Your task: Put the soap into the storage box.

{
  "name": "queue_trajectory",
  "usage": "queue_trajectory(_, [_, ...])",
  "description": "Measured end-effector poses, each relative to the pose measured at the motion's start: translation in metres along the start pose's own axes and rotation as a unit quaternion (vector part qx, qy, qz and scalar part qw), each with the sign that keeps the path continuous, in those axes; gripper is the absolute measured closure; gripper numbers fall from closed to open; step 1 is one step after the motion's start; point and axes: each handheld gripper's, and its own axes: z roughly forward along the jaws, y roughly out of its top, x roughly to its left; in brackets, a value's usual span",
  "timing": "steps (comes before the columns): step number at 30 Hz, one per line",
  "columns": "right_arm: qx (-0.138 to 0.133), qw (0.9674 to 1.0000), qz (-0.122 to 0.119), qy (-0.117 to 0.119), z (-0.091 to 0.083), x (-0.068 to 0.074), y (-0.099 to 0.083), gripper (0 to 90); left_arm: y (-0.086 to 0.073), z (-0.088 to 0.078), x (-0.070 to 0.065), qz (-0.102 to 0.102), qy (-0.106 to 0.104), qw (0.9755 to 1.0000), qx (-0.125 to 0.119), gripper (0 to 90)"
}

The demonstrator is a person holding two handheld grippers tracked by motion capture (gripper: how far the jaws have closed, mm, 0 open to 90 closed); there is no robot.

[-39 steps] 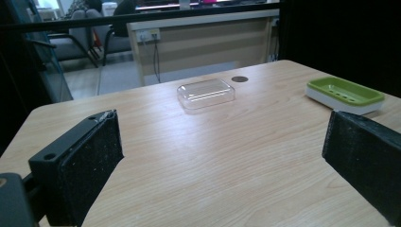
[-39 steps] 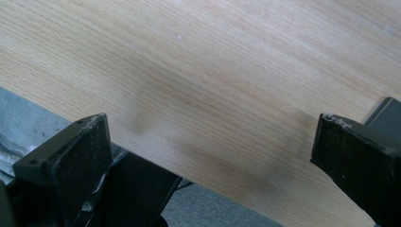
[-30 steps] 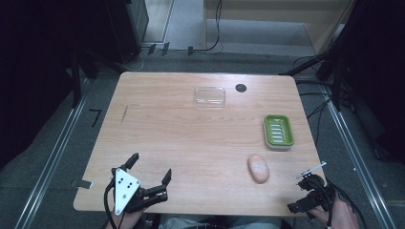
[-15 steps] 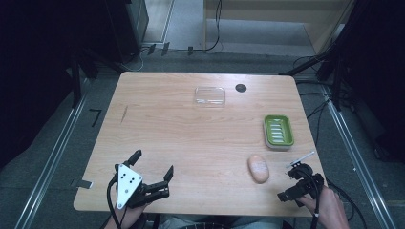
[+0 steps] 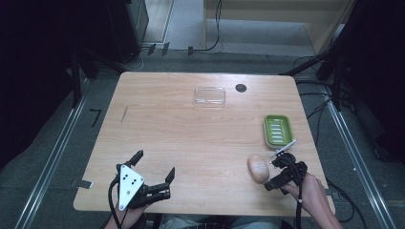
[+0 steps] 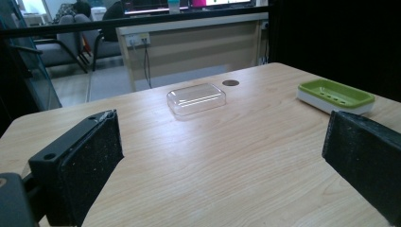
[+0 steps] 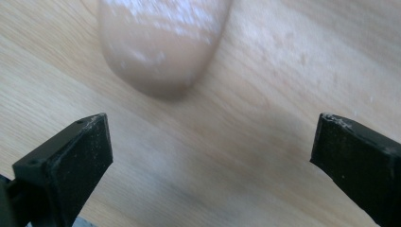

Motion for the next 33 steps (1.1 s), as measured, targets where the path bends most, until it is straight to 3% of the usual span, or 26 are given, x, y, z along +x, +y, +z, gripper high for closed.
queue_trajectory(9, [0.003, 0.9999, -0.009, 0.006, -0.001, 0.006, 0.018, 0.0, 0.000, -0.002, -0.001, -0.003, 0.004, 1.0000, -0.005, 0.0])
queue_trajectory(22, [0.015, 0.9998, -0.005, 0.012, 0.004, 0.014, 0.041, 0.0, 0.002, 0.007, -0.006, 0.008, -0.017, 0.9998, -0.006, 0.0])
queue_trajectory(33, [0.025, 0.9996, 0.002, 0.016, 0.011, 0.018, 0.058, 0.0, 0.004, 0.009, -0.008, 0.009, -0.021, 0.9997, -0.007, 0.0])
